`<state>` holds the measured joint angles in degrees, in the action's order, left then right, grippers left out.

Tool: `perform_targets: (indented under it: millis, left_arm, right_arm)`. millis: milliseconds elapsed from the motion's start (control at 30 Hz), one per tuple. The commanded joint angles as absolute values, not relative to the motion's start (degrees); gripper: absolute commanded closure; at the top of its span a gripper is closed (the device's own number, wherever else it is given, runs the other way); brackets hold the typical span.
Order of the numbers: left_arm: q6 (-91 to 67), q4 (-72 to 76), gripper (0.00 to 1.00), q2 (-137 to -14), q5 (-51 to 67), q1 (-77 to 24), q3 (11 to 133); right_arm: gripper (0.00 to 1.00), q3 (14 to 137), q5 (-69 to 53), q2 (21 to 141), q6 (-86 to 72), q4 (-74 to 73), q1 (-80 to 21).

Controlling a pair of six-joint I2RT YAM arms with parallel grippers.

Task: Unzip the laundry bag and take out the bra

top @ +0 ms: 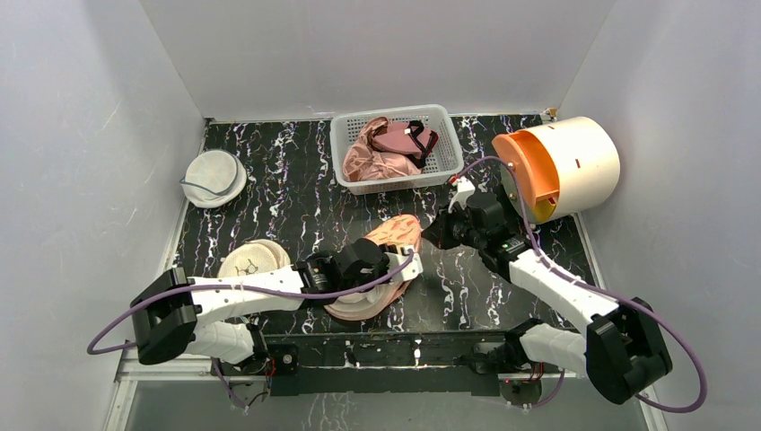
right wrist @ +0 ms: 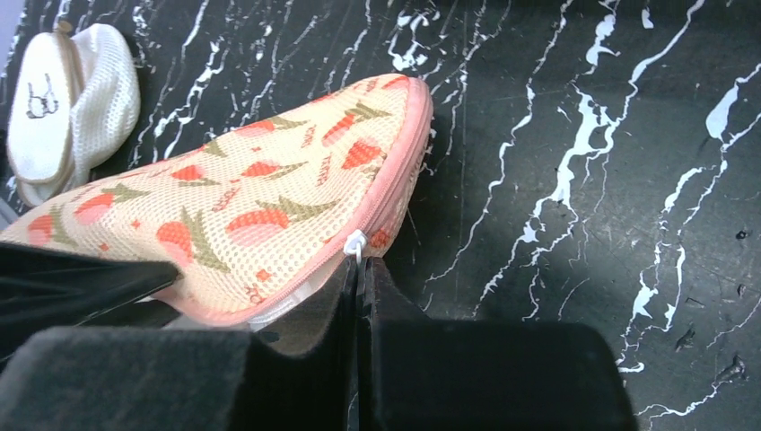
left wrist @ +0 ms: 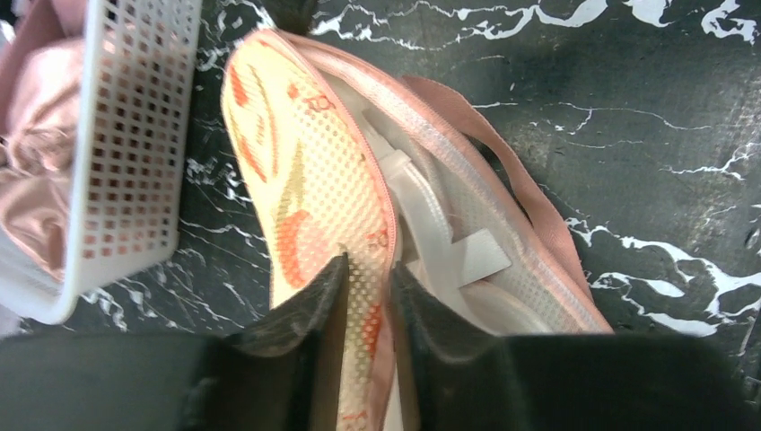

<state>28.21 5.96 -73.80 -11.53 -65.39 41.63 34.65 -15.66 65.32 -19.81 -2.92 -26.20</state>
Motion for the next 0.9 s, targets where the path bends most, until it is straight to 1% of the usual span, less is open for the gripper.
perform_targets:
  millis: [0, 100, 200, 233, 300, 367, 467, 567, 633, 667, 700, 867]
  left_arm:
    - [27.06, 4.89, 0.69, -74.71, -13.62, -65.6, 43.72]
    - [26.85, 5.24, 0.52, -74.65, -13.39, -65.57, 43.51]
    - [26.63, 5.4, 0.43, -74.38, -12.28, -65.58, 43.41]
    - [26.41, 5.49, 0.36, -74.17, -11.97, -65.63, 43.29]
    - [26.24, 6.04, 0.31, -73.51, -11.2, -65.57, 42.77]
    - [25.86, 7.17, 0.28, -72.84, -11.04, -65.57, 42.17]
    - [25.01, 7.77, 0.26, -72.47, -10.85, -65.57, 42.03]
    - [24.07, 8.67, 0.22, -72.05, -9.3, -65.61, 41.52]
    - [23.08, 9.17, 0.19, -71.48, -7.43, -65.57, 41.44]
    - [22.76, 9.5, 0.14, -71.0, -5.93, -65.57, 41.34]
    - [22.53, 9.94, 0.12, -70.45, -4.41, -65.57, 40.97]
    - [20.93, 11.79, 0.13, -68.14, -2.81, -65.57, 39.96]
  right_arm:
    - [1.0, 34.56, -18.39, 61.07, -20.83, 0.48, -28.17]
    - [1.0, 34.38, -17.97, 60.09, -22.09, 0.74, -30.27]
    - [1.0, 34.51, -17.06, 60.01, -23.2, 1.2, -32.68]
    - [1.0, 34.66, -16.54, 60.03, -23.47, 1.3, -33.69]
    - [1.0, 34.88, -15.21, 60.32, -23.84, 1.32, -35.63]
    - [1.0, 35.3, -14.22, 60.62, -24.35, 1.32, -37.28]
    - [1.0, 35.67, -12.58, 60.74, -24.97, 1.49, -39.71]
    - [1.0, 36.02, -11.26, 60.52, -25.8, 1.58, -41.54]
    - [1.0, 36.21, -10.72, 60.3, -25.93, 1.7, -42.33]
    - [1.0, 36.13, -10.34, 60.19, -25.93, 1.75, -42.47]
    - [1.0, 36.15, -10.03, 60.27, -25.83, 1.68, -42.6]
    - [1.0, 36.41, -8.77, 60.32, -25.4, 1.06, -42.65]
